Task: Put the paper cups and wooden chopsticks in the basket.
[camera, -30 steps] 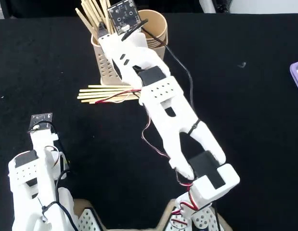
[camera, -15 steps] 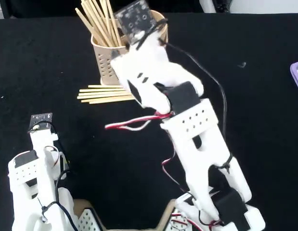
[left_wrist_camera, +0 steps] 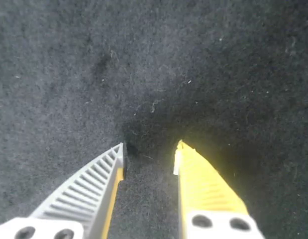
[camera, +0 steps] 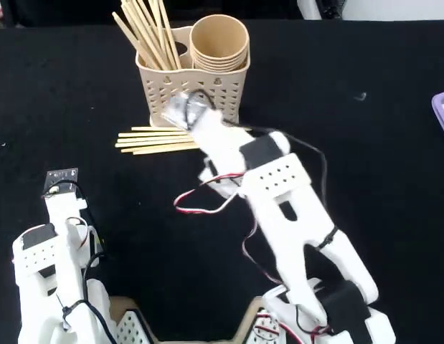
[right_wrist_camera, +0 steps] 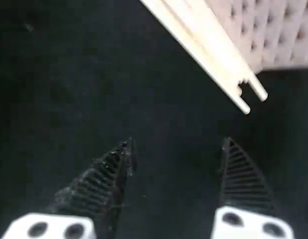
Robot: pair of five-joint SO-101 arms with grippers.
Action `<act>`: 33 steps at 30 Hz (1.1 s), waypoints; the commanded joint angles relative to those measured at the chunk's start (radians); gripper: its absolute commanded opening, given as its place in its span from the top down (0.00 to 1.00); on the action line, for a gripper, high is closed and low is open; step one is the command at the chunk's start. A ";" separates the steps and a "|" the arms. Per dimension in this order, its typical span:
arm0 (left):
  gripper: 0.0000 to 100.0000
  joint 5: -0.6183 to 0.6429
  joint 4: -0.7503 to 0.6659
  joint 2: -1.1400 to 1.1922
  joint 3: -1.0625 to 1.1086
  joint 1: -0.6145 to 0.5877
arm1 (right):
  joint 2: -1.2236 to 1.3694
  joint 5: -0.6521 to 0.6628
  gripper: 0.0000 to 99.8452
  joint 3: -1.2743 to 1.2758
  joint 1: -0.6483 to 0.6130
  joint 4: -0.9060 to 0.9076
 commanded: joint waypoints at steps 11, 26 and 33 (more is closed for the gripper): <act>0.82 -0.051 -0.005 0.000 -0.251 0.013 | -0.298 -0.043 0.73 0.390 0.124 -0.135; 0.75 -0.086 0.434 0.859 -1.320 0.259 | -1.202 -0.180 0.95 0.958 0.123 -0.137; 0.75 -0.153 0.436 1.237 -1.687 0.275 | -1.518 -0.198 0.96 1.184 0.124 -0.126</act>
